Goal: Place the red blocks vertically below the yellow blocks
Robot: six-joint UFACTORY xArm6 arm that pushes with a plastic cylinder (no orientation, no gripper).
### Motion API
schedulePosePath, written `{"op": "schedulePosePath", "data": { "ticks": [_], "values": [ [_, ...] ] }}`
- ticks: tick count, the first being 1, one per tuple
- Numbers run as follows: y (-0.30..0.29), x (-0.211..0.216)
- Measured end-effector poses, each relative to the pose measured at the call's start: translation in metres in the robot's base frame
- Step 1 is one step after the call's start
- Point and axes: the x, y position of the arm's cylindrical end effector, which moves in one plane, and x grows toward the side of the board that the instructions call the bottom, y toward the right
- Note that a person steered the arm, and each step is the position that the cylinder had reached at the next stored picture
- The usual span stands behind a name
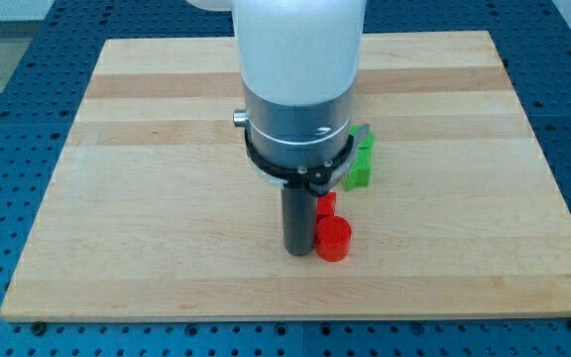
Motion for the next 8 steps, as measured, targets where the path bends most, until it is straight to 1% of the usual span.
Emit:
{"op": "schedulePosePath", "data": {
  "ticks": [1,2,3,4,5,6,7,8],
  "values": [
    [-0.023,-0.012],
    [-0.027,-0.035],
    [-0.003,-0.039],
    [0.005,-0.044],
    [0.005,-0.063],
    [-0.011,-0.063],
    [-0.047,-0.017],
    [-0.046,0.029]
  ]
}}
